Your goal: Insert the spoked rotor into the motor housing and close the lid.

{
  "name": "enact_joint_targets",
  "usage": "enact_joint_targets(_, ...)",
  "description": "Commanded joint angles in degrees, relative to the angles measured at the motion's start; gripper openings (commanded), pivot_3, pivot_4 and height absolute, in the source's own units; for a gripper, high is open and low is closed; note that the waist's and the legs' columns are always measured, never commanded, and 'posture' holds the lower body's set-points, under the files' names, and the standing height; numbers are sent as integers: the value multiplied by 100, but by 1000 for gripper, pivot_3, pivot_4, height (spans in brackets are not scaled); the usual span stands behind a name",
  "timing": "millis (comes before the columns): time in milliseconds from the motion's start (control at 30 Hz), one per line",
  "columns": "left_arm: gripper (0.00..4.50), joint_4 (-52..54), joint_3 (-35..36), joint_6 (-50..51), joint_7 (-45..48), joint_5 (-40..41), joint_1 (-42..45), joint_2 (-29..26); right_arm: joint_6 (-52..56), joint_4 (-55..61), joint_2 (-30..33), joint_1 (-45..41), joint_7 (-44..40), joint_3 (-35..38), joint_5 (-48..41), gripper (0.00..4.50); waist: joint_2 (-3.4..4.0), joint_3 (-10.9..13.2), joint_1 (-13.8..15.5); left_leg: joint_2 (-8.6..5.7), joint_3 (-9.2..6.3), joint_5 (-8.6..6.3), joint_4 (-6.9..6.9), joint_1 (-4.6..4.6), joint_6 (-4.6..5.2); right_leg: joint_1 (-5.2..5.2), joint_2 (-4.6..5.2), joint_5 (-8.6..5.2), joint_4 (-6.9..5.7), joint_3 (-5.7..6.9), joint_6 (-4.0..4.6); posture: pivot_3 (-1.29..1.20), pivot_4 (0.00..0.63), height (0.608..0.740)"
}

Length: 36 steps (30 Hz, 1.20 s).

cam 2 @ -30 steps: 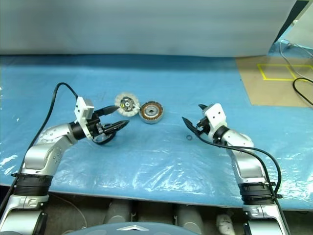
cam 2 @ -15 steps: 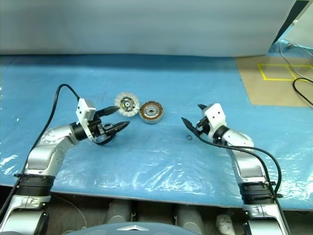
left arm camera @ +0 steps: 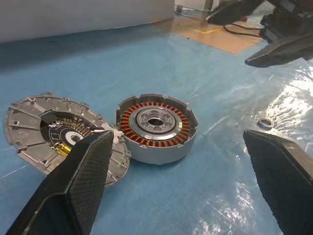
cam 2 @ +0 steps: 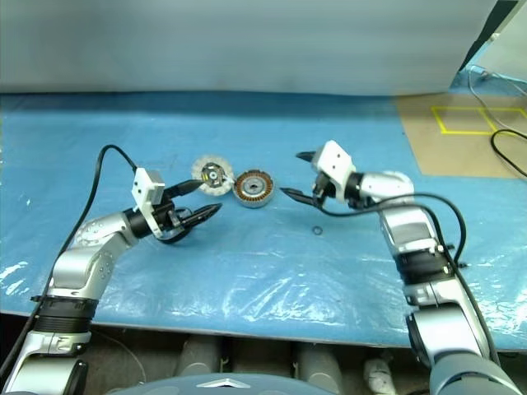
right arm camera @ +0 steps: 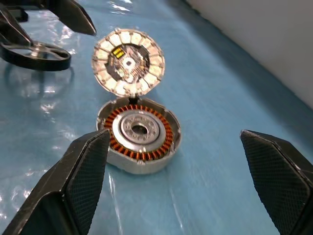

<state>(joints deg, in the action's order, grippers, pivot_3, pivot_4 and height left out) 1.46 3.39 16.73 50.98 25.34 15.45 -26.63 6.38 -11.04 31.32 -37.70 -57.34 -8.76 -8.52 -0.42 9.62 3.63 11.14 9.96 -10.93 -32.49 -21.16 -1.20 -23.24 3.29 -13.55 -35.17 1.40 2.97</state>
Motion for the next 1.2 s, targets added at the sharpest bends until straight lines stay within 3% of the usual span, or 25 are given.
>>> enact_joint_targets(33, 4500, 227, 15, -79, -59, 15, -12, 28, -397, -742, -116, -864, -603, -277, 137, 4482, 0, 0, -7, 2, 1, 0, -4, 1, 1, -1, 0, -1, -6, 0, 2, 0, 150, 740)
enact_joint_targets(300, 4500, 371, 85, -102, -50, 66, -239, 0, -1226, -2890, -584, -2658, -1690, -1065, 895, 4482, 0, 1, -12, 19, 5, -2, -31, -14, 5, -19, -1, -15, -51, 10, 26, 0, 150, 740)
enact_joint_targets(467, 4500, 519, 92, -137, 7, 93, -428, -68, -1954, -4280, -855, -3484, -1979, -1537, 1617, 4482, 0, 1, -39, 29, 5, -2, -61, -57, 9, -58, -2, -14, -67, 17, 29, 0, 150, 740)
enact_joint_targets(567, 4500, 464, 86, -250, -34, 10, -508, -69, -1869, -4841, -1175, -3738, -2367, -1544, 1659, 4482, 0, 2, -74, 32, 4, -2, -67, -74, 11, -74, -2, -13, -72, 19, 30, 0, 150, 740)
enact_joint_targets(900, 4500, 626, 86, -384, -156, -10, -705, 1, -2298, -5749, -1893, -3880, -1877, -1736, 2431, 4482, 2, 3, -111, 45, 6, -1, -78, -98, 12, -104, -2, -9, -92, 28, 48, 0, 150, 740)
enact_joint_targets(1200, 4500, 628, 40, -506, -212, -103, -796, 31, -2326, -6210, -2168, -4076, -1188, -1749, 2948, 4482, 6, 5, -113, 53, 8, -2, -96, -81, 9, -115, -2, -26, -152, 25, 75, 0, 150, 740)
